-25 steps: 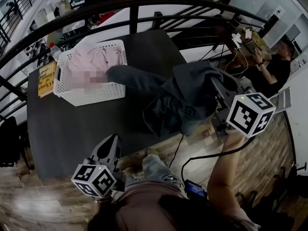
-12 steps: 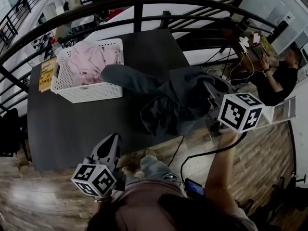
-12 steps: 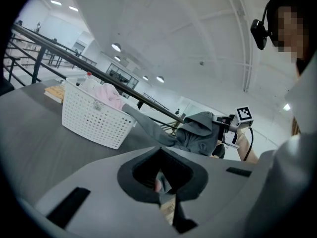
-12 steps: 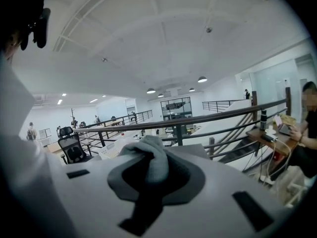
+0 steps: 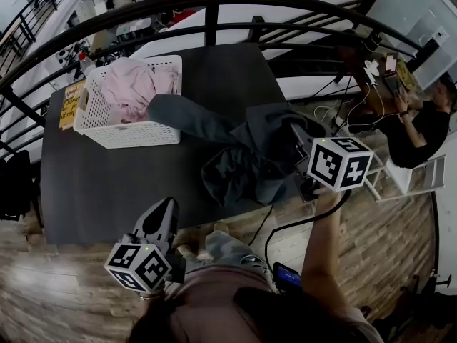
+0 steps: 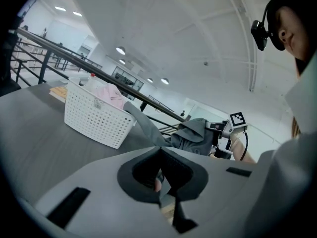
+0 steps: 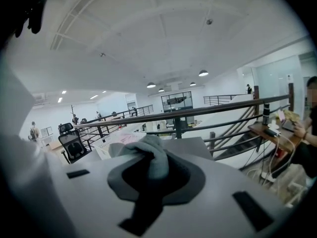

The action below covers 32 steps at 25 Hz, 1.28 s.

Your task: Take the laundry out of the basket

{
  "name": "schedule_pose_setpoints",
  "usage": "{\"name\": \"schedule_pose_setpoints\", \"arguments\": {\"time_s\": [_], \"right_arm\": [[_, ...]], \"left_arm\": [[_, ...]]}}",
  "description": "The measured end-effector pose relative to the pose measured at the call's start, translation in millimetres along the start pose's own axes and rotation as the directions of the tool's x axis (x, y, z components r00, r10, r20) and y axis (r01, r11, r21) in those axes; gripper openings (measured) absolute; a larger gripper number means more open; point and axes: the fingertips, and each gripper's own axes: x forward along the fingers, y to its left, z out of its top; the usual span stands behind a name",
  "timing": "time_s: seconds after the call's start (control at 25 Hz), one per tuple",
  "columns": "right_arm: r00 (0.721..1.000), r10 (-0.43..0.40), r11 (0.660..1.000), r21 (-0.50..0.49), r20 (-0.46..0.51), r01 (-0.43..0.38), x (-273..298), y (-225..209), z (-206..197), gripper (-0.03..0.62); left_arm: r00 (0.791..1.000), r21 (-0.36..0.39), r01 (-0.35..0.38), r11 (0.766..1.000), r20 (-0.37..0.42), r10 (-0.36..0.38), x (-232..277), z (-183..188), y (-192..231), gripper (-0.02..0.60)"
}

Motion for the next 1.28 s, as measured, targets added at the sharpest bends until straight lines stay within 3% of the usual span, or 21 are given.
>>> {"name": "schedule_pose_setpoints", "arguments": {"time_s": [0.28, 0.8, 1.28], "right_arm": [[0.999, 0.039, 0.999, 0.027, -0.026, -0.039, 32, -9, -26, 0.055], [0.989, 0.084, 0.996, -0.033, -0.123, -0.088, 78, 1, -83, 0.074], [0.956, 0.117, 0.986, -0.080, -0.270, -0.143, 107, 9, -135, 0.137]], "left_arm": [[0.999, -0.013, -0.047, 0.999, 0.015, 0.047, 6, -3, -7, -0.002], [0.991, -0.046, -0.116, 0.992, 0.057, 0.118, 8, -13, -10, -0.002], [0.981, -0.054, -0.168, 0.984, 0.092, 0.173, 8, -10, -9, -0.002]]}}
